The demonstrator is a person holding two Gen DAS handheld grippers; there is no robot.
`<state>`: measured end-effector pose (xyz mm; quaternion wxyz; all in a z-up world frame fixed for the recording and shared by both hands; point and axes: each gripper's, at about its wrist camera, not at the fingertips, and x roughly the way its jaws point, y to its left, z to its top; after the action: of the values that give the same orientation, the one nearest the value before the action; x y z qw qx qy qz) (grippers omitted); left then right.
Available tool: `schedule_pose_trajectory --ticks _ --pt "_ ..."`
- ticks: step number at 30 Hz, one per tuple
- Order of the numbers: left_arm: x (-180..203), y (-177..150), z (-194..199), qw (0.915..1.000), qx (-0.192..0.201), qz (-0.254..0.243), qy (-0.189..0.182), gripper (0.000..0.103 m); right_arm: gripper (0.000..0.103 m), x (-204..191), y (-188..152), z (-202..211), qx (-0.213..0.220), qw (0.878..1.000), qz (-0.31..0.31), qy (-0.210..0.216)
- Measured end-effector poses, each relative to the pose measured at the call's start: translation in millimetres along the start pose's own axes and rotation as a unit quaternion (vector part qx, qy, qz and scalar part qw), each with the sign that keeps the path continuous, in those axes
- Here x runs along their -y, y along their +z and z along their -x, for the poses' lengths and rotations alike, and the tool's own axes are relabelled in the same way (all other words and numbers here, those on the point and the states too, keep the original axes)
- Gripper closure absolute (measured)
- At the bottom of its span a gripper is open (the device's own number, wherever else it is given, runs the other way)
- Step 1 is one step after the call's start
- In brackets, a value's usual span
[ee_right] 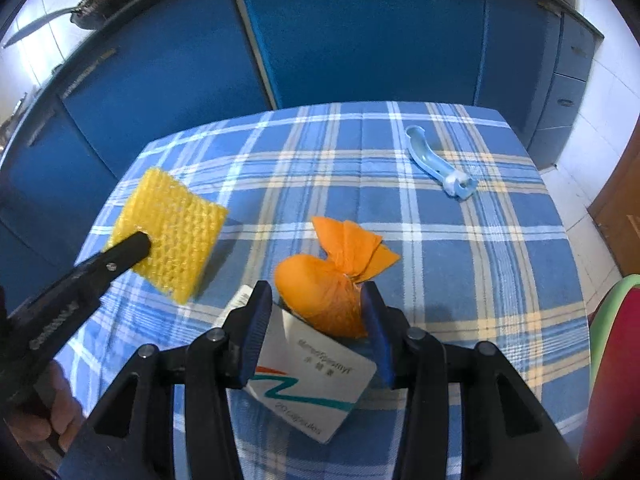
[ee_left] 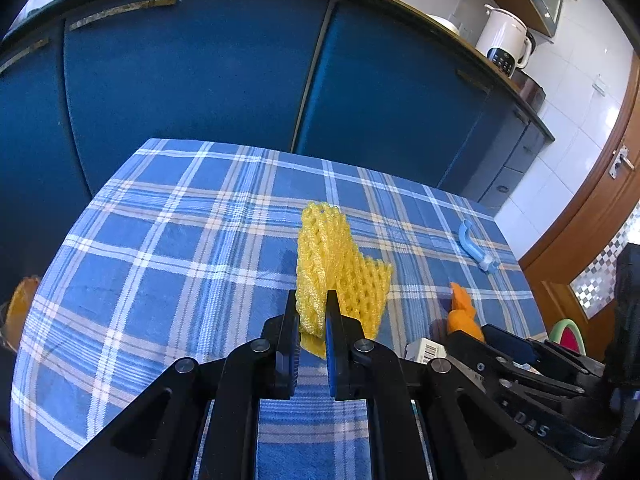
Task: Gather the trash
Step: 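Grasp the second yellow foam net with the left tool while the right tool grasps the orange mesh bag, then carry the yellow foam net and orange mesh bag over the red bucket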
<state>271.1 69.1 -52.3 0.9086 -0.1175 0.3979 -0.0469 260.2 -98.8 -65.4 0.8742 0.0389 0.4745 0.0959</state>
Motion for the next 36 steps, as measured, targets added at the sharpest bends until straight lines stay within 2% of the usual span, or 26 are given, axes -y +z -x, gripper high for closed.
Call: schedule_pose_trajectory --ticks 4,13,17,20,29,36 --pt "1.5 -0.6 -1.2 1.0 -0.002 -0.003 -0.001 0.093 0.056 9.9 1.6 -3.7 -0.001 1.0 -0.027 0.015" --pt "2.0 -1.9 -5.6 1.0 -0.006 -0.004 0.003 0.093 0.071 22.7 0.7 -4.4 0.005 0.998 -0.06 0.035" --pt "3.3 -1.1 -2.4 1.0 -0.003 -0.005 0.005 0.093 0.08 24.9 0.4 4.4 0.019 0.997 -0.059 0.037" --pt "7.0 -1.0 4.0 1.0 0.003 -0.009 0.004 0.093 0.083 25.4 -0.4 16.1 0.032 0.997 -0.057 0.042" --pt "24.8 -3.4 32.9 0.9994 0.019 -0.028 -0.012 0.093 0.084 35.1 -12.8 61.3 0.072 0.994 -0.056 0.058" --pt "45.2 -7.4 58.7 0.9979 0.027 -0.046 -0.037 0.093 0.084 59.0 -30.7 95.4 0.094 0.99 -0.081 0.062"
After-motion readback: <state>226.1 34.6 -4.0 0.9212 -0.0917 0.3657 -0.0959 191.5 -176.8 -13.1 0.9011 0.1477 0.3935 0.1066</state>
